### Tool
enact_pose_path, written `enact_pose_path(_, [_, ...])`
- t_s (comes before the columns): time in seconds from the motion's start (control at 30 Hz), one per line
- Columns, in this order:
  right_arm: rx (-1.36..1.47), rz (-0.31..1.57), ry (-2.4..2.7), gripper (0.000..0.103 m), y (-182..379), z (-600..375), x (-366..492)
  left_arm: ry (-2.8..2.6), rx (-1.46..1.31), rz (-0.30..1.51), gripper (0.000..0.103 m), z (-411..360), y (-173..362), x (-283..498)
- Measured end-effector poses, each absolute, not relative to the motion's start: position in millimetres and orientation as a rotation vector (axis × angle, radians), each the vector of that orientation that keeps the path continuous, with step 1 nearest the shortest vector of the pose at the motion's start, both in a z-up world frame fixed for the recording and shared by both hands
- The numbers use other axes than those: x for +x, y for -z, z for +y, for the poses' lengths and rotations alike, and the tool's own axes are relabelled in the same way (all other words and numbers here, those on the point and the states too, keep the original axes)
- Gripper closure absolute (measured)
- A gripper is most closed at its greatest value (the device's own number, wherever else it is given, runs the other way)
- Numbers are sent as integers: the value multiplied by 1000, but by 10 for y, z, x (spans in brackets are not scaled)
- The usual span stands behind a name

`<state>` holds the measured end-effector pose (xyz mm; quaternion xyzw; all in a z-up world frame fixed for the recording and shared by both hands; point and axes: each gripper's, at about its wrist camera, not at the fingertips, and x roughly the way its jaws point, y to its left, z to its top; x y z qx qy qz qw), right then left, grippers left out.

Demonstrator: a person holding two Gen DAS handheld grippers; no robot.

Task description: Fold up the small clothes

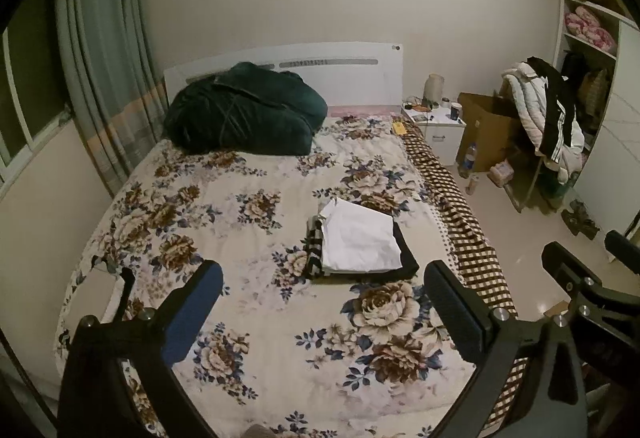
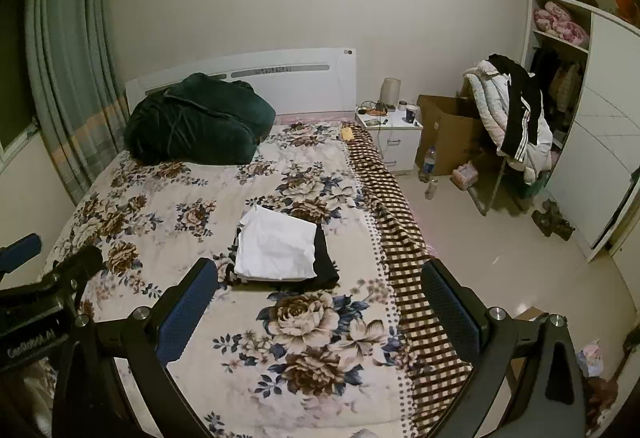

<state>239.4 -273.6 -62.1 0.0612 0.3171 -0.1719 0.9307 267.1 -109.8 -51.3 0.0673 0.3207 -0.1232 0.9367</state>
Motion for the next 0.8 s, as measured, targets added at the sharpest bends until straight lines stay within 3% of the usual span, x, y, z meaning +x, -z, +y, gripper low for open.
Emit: enact_pose_path(0.8, [89, 650, 354, 0, 589, -2837, 2469, 231, 136, 656, 0, -995, 453, 2634])
